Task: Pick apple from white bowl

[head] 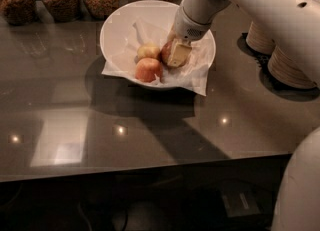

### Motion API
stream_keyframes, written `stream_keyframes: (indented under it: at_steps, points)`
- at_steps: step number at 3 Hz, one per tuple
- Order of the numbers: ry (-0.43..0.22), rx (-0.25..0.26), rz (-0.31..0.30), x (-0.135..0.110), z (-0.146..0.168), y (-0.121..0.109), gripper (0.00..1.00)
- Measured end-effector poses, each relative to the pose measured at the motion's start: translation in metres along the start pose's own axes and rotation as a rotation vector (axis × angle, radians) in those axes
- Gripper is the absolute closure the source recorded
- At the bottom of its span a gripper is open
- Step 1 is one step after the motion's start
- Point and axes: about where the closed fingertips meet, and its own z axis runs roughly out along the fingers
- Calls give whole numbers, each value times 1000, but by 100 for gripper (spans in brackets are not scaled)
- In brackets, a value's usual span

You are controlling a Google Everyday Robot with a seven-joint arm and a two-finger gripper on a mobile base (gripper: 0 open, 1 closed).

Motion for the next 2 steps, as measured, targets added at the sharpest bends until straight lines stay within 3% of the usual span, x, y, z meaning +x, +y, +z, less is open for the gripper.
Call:
stream_keyframes:
  at_steps: [1,2]
  points:
    - [-11,3,-11,-3,-9,3,100]
    - [-49,16,-24,-12,-29,5,100]
